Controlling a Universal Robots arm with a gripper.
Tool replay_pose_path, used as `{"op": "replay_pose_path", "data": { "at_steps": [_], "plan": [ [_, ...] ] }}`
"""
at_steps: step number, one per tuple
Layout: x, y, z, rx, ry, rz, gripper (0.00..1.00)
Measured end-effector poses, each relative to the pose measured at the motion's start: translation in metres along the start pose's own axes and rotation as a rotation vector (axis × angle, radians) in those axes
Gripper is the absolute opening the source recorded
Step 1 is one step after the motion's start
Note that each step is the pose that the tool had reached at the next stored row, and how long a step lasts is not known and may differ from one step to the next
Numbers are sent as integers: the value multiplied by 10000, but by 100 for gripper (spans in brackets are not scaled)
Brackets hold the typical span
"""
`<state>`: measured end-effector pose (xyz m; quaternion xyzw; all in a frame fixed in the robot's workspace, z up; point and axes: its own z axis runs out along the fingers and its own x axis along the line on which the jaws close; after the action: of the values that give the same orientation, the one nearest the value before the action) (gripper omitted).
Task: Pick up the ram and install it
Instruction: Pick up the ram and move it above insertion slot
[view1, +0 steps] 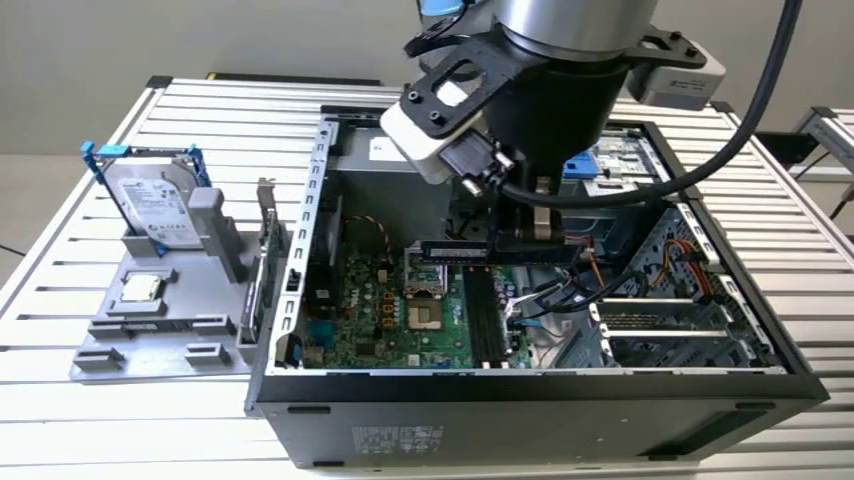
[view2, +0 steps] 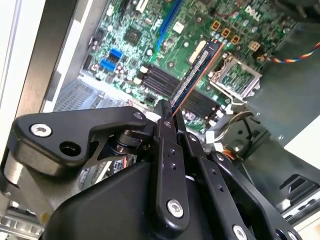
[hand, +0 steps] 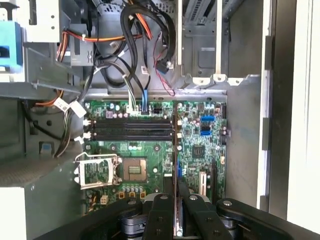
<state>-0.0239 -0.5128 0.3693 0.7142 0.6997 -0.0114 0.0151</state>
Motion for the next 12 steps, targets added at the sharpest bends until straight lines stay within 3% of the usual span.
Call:
{"op": "replay_pose_path", "data": {
  "at_steps": [12],
  "plan": [
    [7,311,5,0,-2,-5,0]
  ]
}}
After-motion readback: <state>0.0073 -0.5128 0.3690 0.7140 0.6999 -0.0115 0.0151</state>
